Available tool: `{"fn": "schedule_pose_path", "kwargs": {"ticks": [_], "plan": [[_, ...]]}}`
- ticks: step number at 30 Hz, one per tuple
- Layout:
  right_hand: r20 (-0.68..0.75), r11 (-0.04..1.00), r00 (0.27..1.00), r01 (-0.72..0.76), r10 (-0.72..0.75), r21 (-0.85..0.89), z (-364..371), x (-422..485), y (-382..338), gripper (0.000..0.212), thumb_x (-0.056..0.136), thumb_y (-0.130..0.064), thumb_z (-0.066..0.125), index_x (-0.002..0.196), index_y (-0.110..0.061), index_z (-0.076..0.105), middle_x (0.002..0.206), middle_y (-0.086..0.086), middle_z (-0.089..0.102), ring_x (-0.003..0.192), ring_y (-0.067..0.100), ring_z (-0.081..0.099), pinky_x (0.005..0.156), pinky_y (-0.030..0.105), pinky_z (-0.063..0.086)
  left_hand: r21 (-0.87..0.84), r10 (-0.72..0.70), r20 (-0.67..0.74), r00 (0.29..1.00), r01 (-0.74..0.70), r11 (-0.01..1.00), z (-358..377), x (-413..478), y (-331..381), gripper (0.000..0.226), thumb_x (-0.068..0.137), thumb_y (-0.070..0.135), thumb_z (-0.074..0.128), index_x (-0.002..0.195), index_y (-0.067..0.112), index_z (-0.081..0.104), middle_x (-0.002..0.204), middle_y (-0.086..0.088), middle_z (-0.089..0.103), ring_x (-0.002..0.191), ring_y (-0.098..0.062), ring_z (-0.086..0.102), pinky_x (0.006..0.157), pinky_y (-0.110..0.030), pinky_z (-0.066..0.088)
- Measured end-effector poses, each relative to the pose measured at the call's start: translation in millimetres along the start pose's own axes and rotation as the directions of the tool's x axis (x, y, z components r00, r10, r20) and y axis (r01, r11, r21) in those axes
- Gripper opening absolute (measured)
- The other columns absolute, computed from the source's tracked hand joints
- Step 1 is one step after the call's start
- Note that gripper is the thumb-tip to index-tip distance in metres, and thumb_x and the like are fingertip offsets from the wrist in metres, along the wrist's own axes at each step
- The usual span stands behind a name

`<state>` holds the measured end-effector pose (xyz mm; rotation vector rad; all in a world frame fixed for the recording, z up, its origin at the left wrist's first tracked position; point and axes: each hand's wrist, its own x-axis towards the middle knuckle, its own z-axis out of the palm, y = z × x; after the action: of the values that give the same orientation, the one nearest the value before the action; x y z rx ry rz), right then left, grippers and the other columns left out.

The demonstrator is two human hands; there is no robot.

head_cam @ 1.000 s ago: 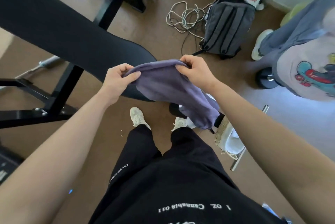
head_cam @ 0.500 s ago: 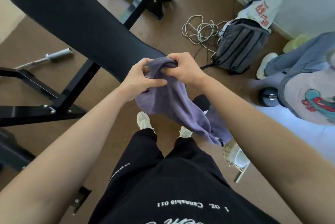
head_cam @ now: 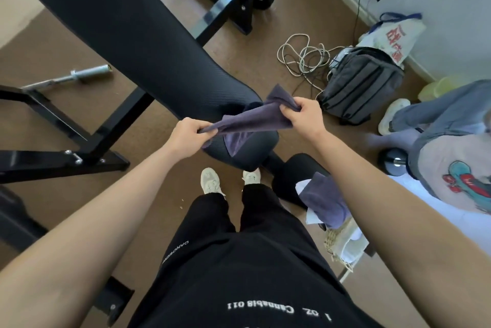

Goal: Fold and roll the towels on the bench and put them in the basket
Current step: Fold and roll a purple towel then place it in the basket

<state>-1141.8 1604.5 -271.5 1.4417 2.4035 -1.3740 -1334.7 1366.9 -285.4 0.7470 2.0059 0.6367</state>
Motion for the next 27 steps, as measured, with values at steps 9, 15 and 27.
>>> {"fn": "schedule_pose_path", "kwargs": {"ticks": [9,15,27], "plan": [[-0.092,0.981,0.988,-0.138,0.127,-0.136,-51,51,-16,0.022,0.084,-0.044,0.061,0.071,-0.027,0.060,0.084,0.002,0.066,0.099,0.036,0.067,0.093,0.049,0.053,-0.514,-0.095,-0.138,0.986,0.010,0.858,5,20,68,0.019,0.104,0.018,0.064,0.100,0.004,0.076,0.088,-0.010,0.069,0.082,-0.020,0.061,0.069,-0.034,0.051],[-0.089,0.992,0.996,0.019,-0.030,-0.122,-48,91,-57,0.028,0.089,-0.038,0.062,0.068,-0.022,0.052,0.081,0.001,0.064,0.094,0.033,0.064,0.091,0.049,0.049,-0.648,-0.218,-0.261,0.940,-0.003,0.762,-8,17,71,0.034,0.094,0.031,0.077,0.100,-0.002,0.071,0.091,-0.016,0.068,0.084,-0.024,0.063,0.073,-0.041,0.050],[0.059,0.981,0.980,0.186,-0.190,0.062,67,181,-171,0.011,0.076,-0.036,0.069,0.083,-0.027,0.069,0.081,-0.010,0.069,0.089,0.020,0.066,0.087,0.052,0.055,-0.812,-0.533,-0.482,0.696,-0.126,0.570,-104,24,-27,0.004,0.098,0.023,0.072,0.100,0.021,0.069,0.102,0.001,0.073,0.102,-0.018,0.071,0.087,-0.035,0.061]]}}
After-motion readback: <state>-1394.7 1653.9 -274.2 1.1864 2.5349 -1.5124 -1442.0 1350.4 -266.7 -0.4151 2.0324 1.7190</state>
